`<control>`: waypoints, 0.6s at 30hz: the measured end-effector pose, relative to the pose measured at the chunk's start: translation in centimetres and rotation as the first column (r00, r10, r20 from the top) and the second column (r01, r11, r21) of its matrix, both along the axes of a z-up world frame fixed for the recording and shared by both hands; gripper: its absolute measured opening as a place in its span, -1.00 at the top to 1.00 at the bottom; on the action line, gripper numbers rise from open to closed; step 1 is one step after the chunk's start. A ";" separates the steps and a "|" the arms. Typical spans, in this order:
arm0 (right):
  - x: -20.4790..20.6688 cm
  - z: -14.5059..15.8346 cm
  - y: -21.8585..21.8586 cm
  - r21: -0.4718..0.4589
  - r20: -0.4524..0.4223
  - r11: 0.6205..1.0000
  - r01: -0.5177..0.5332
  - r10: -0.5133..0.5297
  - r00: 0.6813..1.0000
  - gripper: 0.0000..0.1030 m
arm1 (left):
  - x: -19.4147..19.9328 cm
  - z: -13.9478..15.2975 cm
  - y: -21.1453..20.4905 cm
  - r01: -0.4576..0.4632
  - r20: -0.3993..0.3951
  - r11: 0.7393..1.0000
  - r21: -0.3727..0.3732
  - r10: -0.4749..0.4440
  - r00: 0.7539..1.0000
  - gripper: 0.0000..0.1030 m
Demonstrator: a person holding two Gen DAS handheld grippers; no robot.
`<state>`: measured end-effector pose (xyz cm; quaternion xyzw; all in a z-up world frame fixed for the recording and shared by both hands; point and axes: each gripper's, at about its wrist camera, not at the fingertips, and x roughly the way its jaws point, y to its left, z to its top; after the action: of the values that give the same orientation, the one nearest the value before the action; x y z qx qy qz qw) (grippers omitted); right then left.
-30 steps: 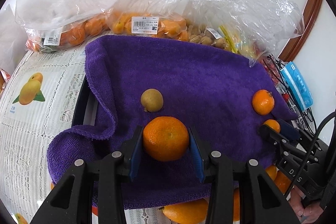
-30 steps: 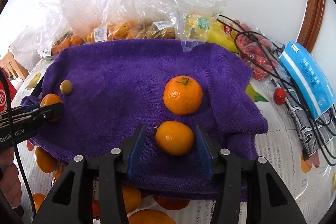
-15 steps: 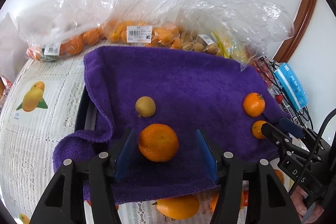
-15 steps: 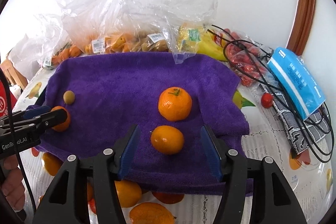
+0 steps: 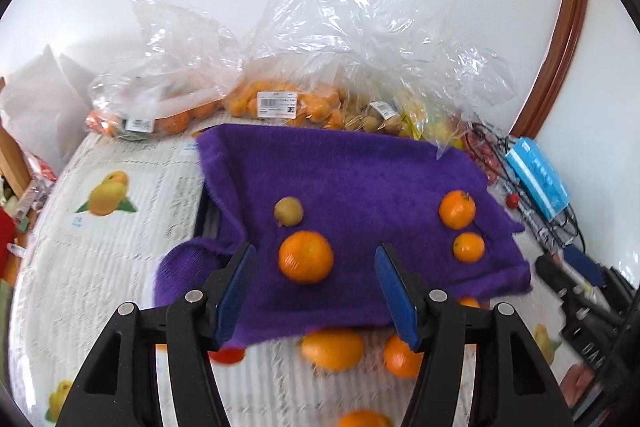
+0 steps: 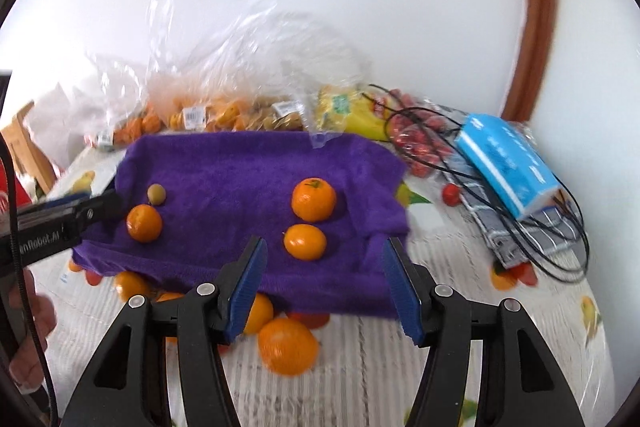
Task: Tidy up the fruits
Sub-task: 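Withdraw both tools from the towel toward the loose fruits on the table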
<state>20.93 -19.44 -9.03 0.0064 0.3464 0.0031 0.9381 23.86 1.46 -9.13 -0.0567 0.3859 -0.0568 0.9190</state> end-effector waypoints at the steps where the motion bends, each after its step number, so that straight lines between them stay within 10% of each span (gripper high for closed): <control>1: -0.5 0.1 -0.3 0.012 0.004 1.000 0.012 -0.012 1.000 -0.16 | -0.5 0.1 0.1 0.006 0.005 1.000 -0.003 -0.006 1.000 -0.15; 18: -4.2 -4.5 0.2 0.124 -0.096 0.990 -0.067 0.079 0.992 -0.04 | -7.0 -1.7 3.9 -0.044 -0.037 0.999 0.030 0.045 0.998 -0.21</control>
<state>16.69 -19.28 -13.53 0.0504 0.3922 0.0580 0.9167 16.91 5.37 -10.83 -0.0530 0.4026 -0.0296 0.9134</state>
